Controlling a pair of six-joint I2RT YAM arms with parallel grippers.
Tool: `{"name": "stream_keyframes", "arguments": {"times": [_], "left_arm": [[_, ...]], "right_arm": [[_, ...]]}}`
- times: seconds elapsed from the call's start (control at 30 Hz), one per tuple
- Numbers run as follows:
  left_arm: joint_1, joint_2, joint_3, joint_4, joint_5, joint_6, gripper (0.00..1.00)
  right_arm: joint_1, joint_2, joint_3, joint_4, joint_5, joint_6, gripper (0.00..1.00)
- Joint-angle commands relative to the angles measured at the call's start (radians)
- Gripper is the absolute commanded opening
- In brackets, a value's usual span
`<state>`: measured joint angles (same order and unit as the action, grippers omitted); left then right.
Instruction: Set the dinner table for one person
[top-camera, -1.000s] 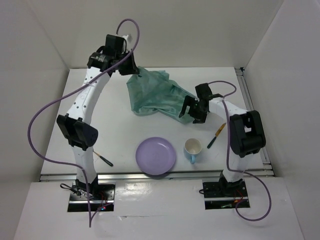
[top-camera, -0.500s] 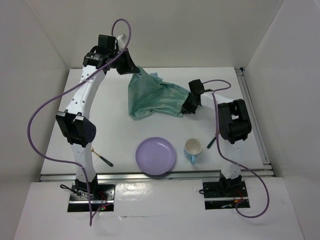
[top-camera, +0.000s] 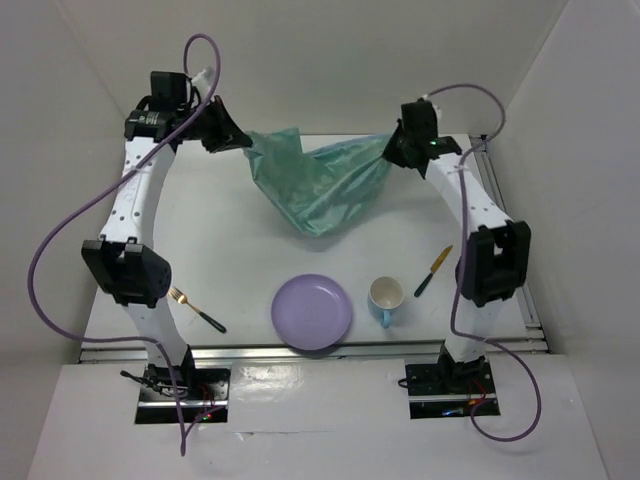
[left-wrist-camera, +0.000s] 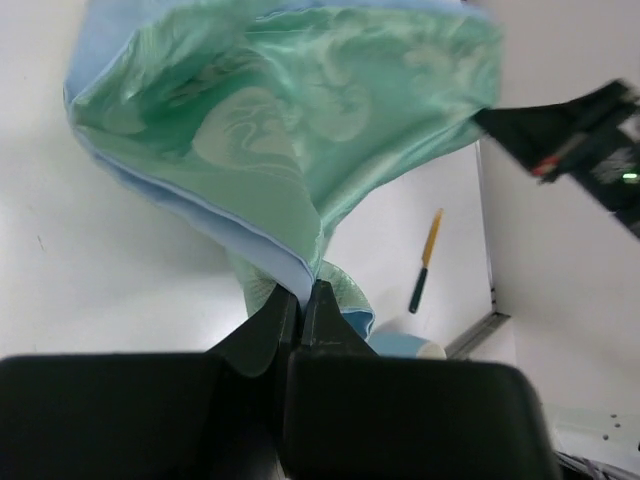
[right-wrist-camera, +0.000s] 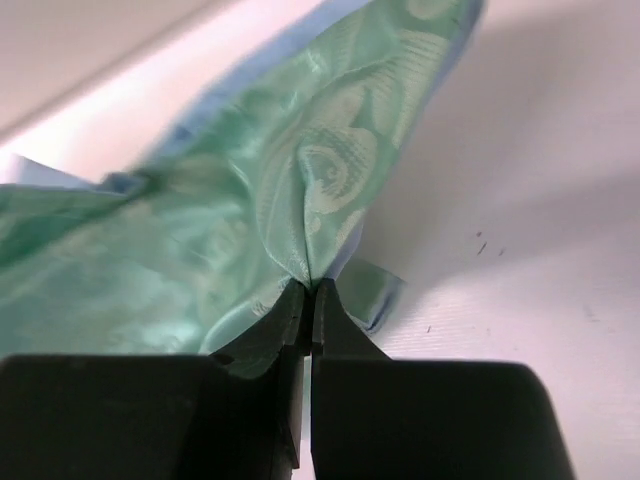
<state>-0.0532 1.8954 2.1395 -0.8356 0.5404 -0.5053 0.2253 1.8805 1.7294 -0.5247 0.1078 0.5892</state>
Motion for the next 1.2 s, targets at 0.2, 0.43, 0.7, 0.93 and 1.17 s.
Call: {"name": "stream_keyframes", "arguments": {"times": [0.2, 0.43, 0.7, 0.93, 1.17], "left_arm": [[0.033, -0.127, -0.122, 0.197, 0.090, -0.096, 0.00], [0.007, 0.002, -0.274, 0.325, -0.011, -0.130, 0.00], [0.007, 0.111, -0.214, 0.122, -0.046, -0.041, 0.73], [0.041, -0.031, -0.450, 0.102, -0.349, -0.097, 0.05], [0.072, -0.072, -0.771, 0.286, -0.201, -0.163, 0.60]], "right_arm": [[-0.121, -0.172, 0.062, -0.043, -0.014, -0.109, 0.00], [-0.172, 0.310, 0.474, -0.217, -0.144, -0.179, 0.55], [-0.172, 0.223, 0.295, -0.224, -0.135, -0.161, 0.87], [-0.172, -0.231, -0.380, 0.010, -0.193, -0.082, 0.43], [-0.233, -0.350, -0.658, 0.130, -0.370, -0.014, 0.04]]}}
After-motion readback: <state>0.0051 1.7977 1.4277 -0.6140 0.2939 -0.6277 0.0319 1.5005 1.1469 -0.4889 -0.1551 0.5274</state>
